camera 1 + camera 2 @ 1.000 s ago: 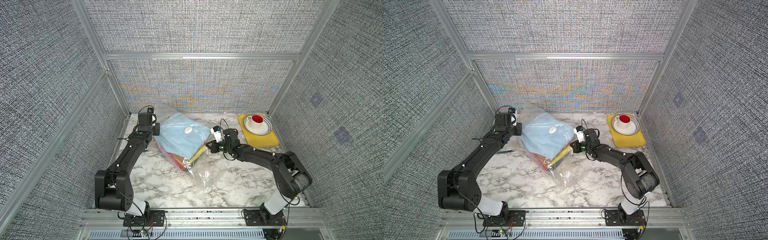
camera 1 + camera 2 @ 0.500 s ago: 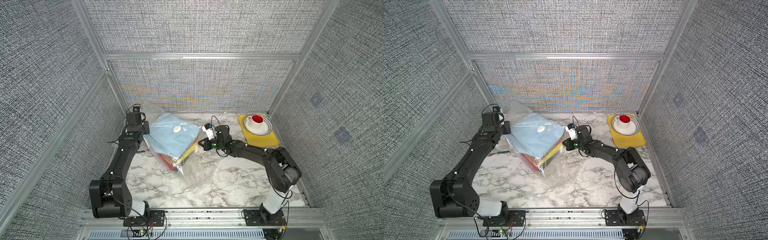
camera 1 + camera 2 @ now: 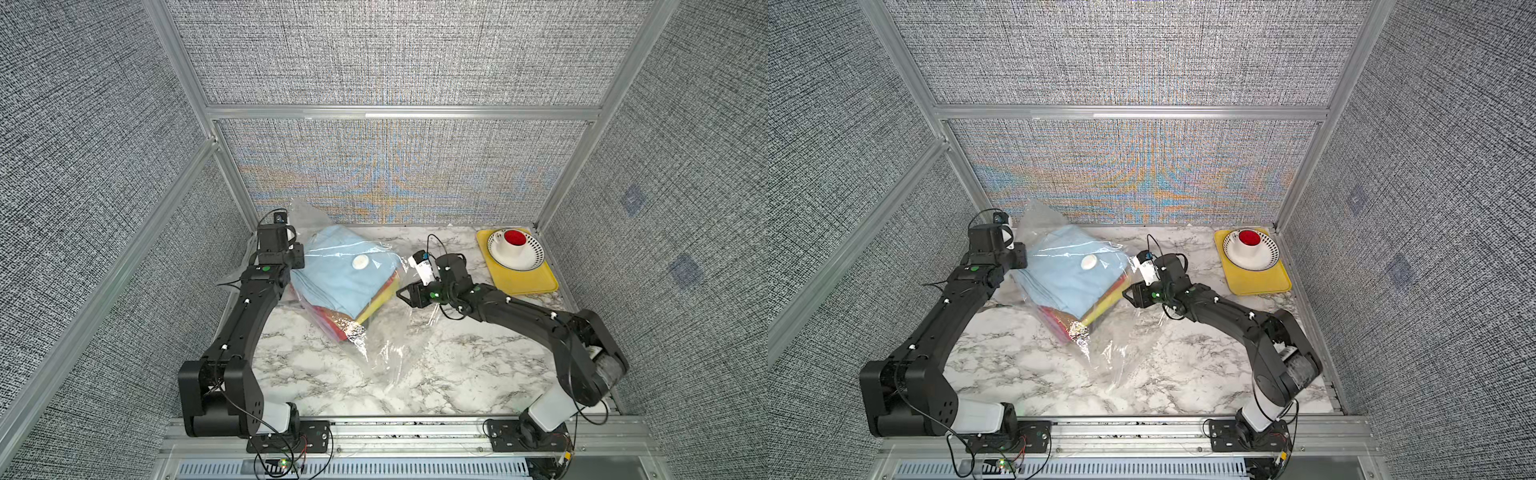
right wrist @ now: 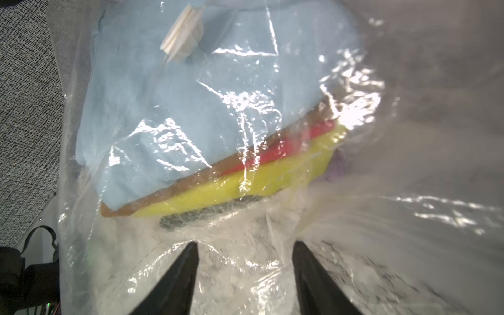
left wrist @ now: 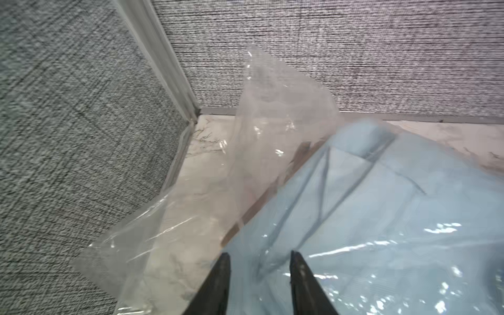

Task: Take the trousers out of the vacuum bag
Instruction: Adjust the vacuum bag at the center of the board, then open the vacuum bag at the center of the board.

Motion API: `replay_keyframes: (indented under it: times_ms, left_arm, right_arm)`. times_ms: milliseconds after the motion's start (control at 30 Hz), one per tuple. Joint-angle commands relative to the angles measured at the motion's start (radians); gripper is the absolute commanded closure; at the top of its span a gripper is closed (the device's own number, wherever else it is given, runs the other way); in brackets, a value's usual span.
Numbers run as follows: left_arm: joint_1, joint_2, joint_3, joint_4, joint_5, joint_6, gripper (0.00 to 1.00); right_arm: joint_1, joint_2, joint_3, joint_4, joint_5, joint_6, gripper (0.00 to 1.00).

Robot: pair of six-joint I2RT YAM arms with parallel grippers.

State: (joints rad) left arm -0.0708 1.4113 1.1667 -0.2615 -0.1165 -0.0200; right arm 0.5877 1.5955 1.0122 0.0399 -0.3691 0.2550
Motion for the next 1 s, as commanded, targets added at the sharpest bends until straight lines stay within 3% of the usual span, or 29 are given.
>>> replay_keyframes:
  times_ms: [0, 133, 333, 667, 967]
  left_arm:
    - [-0.042, -0.001, 0.013, 0.028, 0.034, 0.042, 0.44]
    - [-0.123, -0.033, 0.016, 0.013, 0.021, 0.071, 0.33]
    - [-0.336, -0.105, -0.020, 0.001, -0.112, 0.137, 0.21]
    - [-0.660, -0.187, -0.124, -0.079, -0.178, 0.093, 0.19]
    - [-0.990, -0.030, -0.088, -0.173, -0.377, -0.005, 0.19]
  right_arm:
    - [0.000, -0.091, -0.049, -0.090, 0.084, -0.038, 0.28]
    - [-0.008, -0.226, -0.095, -0.169, 0.163, -0.050, 0.21]
    - [-0.091, -0.356, -0.111, -0.230, 0.277, -0.024, 0.18]
    - [-0.290, -0.407, -0.178, -0.195, 0.258, 0.040, 0.17]
    - [-0.309, -0.393, -0.192, -0.187, 0.258, 0.049, 0.16]
